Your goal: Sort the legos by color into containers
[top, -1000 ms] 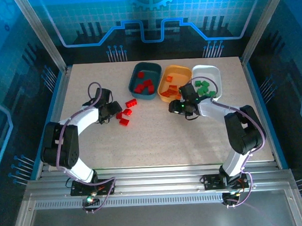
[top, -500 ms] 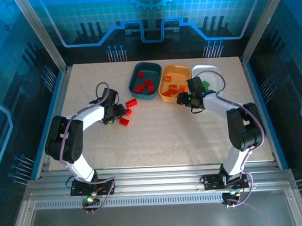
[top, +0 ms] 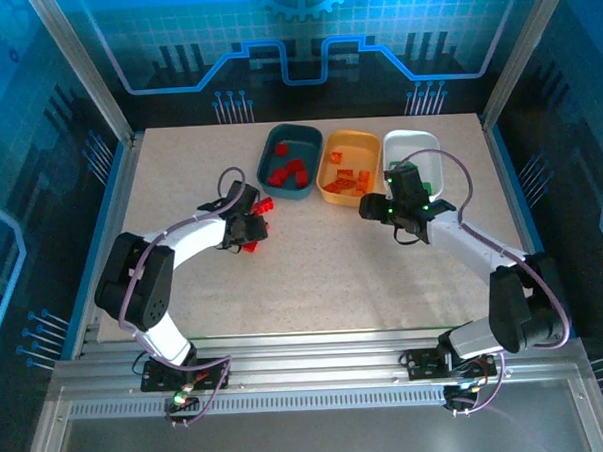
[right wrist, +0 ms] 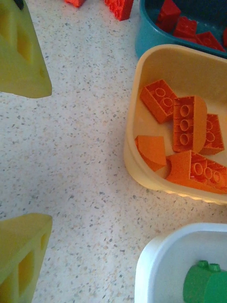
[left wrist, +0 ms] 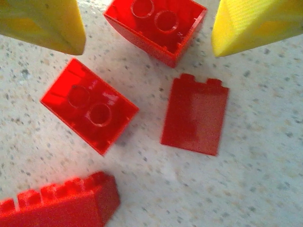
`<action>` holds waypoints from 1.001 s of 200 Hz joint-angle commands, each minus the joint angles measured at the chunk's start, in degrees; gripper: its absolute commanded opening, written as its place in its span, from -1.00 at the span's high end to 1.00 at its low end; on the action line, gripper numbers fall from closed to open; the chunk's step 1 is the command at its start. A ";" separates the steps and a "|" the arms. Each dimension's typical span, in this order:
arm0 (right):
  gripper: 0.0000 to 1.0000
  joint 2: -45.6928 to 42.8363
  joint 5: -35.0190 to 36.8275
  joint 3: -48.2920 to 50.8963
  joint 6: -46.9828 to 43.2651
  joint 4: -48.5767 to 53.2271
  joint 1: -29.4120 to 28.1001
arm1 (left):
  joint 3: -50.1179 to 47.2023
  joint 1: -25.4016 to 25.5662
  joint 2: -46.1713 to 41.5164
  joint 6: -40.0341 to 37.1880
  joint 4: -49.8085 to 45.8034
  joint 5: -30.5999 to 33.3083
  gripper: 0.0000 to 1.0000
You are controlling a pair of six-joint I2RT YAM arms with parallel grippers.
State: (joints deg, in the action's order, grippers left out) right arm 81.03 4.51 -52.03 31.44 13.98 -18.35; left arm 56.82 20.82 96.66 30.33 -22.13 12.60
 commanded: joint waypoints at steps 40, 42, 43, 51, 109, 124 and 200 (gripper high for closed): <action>-0.37 -2.62 0.65 1.30 -1.37 1.67 -0.28 | 0.70 1.15 2.39 -2.11 -0.72 -1.09 -0.54; -0.37 -2.70 0.60 1.31 -1.38 1.67 -0.28 | 0.74 1.22 2.39 -2.16 -0.90 -1.09 -0.54; -0.38 -2.71 0.64 1.32 -1.34 1.62 -0.28 | 0.74 1.27 2.39 -2.18 -0.94 -1.13 -0.54; -0.38 -2.89 0.84 1.32 -1.30 1.54 -0.20 | 0.81 1.67 2.18 -2.37 -1.31 -1.22 -0.54; -0.38 -3.37 0.41 2.98 -1.03 1.30 -0.10 | 2.03 3.13 5.21 -3.59 -3.75 1.24 -0.44; -0.38 -4.01 0.54 3.21 -1.11 1.53 -0.11 | 2.72 3.13 5.64 -3.91 -3.97 1.21 -0.37; -0.38 -6.54 1.00 5.28 -1.56 2.17 0.07 | 4.79 4.05 5.00 -5.69 -6.44 3.20 0.08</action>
State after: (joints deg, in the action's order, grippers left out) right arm 76.47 4.56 -47.55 30.79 15.49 -18.33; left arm 60.40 23.86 102.98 25.63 -25.47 14.06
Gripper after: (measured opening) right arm 0.689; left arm 0.485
